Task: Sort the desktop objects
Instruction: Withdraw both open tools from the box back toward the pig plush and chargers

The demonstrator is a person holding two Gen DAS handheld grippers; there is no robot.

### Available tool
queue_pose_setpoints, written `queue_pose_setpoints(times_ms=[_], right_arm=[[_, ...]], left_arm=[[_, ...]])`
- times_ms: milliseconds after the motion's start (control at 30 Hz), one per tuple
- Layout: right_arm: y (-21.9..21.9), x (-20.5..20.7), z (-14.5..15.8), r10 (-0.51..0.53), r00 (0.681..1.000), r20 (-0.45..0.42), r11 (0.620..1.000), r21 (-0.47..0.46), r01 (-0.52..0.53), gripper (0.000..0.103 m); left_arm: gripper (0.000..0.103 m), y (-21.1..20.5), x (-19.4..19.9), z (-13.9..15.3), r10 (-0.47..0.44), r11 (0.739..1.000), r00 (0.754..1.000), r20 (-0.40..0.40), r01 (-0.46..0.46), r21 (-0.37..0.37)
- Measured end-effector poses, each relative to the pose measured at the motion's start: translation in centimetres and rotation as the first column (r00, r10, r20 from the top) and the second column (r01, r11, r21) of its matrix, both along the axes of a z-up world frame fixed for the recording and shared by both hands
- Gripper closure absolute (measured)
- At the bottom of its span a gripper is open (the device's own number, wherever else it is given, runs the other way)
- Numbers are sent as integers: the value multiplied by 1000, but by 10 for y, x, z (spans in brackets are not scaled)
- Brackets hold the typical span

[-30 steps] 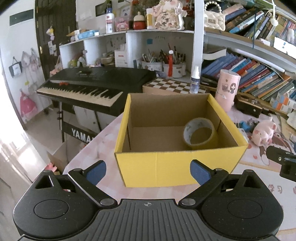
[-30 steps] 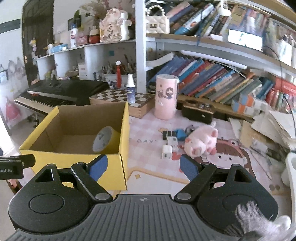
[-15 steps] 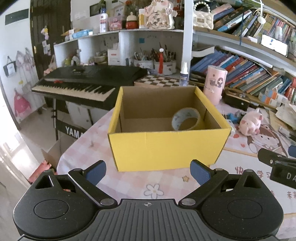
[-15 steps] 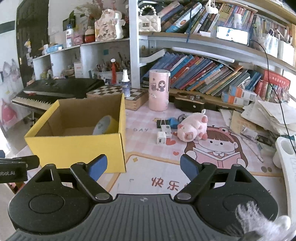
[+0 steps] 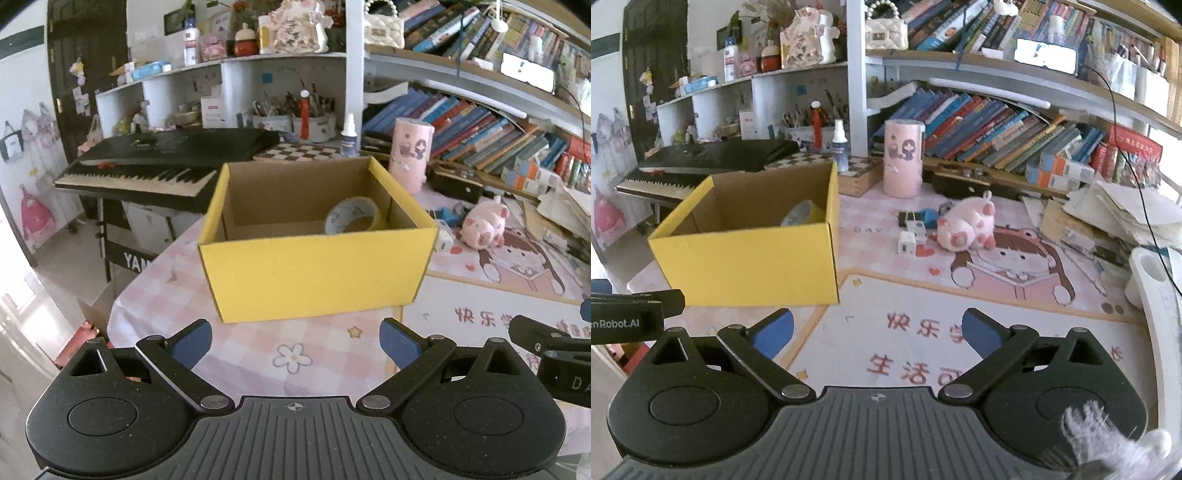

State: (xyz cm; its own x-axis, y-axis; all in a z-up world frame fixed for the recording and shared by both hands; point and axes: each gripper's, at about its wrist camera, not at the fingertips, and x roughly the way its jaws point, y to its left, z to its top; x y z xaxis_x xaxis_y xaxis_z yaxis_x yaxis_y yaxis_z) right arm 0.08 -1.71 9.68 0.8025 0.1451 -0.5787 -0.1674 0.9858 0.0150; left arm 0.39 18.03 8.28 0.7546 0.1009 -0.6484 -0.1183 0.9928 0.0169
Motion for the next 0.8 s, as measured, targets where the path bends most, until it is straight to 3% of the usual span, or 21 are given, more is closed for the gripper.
queue_pose_setpoints(times_ms=[333, 800], right_arm=[[-25, -6, -12, -80, 995, -55, 997, 4, 80, 4], [-68, 7, -16, -180, 981, -67, 984, -29, 178, 4]], left_arm=[[4, -21, 5, -9, -68, 998, 997, -31, 68, -3], [4, -63, 34, -10, -163, 987, 986, -47, 163, -6]])
